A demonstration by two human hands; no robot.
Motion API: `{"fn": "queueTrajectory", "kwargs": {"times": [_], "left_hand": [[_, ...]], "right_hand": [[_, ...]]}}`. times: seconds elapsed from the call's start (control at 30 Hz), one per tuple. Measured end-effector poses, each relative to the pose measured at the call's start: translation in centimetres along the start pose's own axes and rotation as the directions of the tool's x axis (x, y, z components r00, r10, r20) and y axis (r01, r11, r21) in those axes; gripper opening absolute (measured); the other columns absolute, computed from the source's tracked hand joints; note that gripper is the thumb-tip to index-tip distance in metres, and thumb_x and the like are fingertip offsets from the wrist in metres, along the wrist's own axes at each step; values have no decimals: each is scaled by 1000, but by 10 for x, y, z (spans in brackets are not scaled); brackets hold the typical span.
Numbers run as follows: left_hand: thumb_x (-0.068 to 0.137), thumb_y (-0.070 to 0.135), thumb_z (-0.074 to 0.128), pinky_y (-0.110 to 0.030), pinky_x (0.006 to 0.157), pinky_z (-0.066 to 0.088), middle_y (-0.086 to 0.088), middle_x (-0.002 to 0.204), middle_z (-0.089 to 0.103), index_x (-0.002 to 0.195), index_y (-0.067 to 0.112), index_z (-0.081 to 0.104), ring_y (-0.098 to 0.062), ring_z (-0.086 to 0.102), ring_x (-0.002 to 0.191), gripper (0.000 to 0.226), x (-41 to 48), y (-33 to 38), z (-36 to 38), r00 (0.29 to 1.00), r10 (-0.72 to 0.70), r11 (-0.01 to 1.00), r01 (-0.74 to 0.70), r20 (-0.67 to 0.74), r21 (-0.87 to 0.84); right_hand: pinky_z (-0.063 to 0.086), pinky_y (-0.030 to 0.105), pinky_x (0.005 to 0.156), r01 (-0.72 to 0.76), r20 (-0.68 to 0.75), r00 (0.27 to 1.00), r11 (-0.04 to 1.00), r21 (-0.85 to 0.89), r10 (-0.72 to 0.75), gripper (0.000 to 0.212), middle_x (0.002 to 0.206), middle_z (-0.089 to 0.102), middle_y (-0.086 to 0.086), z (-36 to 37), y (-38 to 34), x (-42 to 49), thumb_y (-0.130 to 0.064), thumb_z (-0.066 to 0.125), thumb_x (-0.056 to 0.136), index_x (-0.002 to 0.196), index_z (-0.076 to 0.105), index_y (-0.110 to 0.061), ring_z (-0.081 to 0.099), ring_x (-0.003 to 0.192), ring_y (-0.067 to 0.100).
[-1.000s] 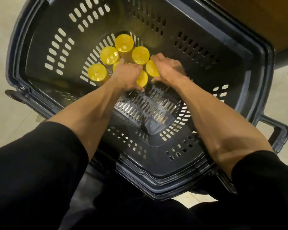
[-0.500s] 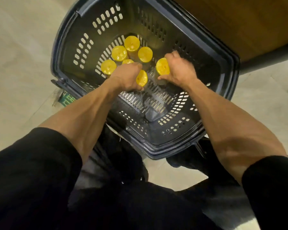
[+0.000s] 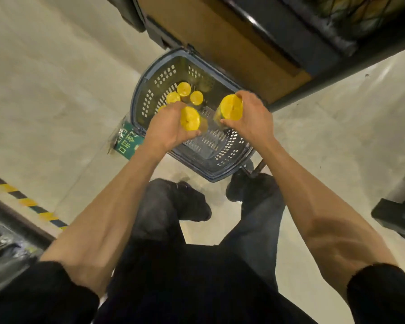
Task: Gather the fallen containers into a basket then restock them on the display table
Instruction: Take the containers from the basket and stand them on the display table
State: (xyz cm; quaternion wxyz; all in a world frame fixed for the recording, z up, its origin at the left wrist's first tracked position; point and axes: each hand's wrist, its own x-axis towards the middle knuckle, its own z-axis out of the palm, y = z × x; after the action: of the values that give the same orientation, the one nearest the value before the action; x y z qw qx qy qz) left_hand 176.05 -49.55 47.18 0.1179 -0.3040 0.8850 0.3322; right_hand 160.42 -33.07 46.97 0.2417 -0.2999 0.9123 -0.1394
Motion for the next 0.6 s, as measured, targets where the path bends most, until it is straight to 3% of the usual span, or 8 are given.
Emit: {"fn": "queueTrajectory", "kwargs": {"times": [0.17, 0.37, 0.6], "left_hand": [[68, 44, 85, -38, 86, 48, -12, 118, 65, 126, 13, 57, -30, 60, 106, 71, -70, 57, -79, 991, 5, 997, -16, -135, -80], [69, 43, 85, -27, 81, 46, -2, 118, 66, 125, 21, 57, -18, 60, 100, 67, -131, 123, -149, 966, 59, 987, -94, -252, -132], [71, 46, 84, -33, 84, 46, -2, 124, 62, 130, 22, 55, -21, 57, 108, 71, -174, 211, -167, 916, 137, 978, -185, -378, -96]], "right_hand": [[48, 40, 84, -50, -136, 989, 991, 123, 67, 76, 130, 53, -6, -89, -39, -65, -57, 78, 69, 133, 46, -32, 47, 119, 21], [45, 32, 83, 35, -339, 939, 964, 265, 60, 78, 125, 57, -6, -187, -51, -129, -54, 83, 65, 132, 51, -29, 49, 112, 17], [38, 7, 83, 173, -445, 895, 906, 385, 18, 80, 125, 56, -4, -264, -19, -173, -44, 88, 65, 134, 52, -24, 49, 106, 1]]}}
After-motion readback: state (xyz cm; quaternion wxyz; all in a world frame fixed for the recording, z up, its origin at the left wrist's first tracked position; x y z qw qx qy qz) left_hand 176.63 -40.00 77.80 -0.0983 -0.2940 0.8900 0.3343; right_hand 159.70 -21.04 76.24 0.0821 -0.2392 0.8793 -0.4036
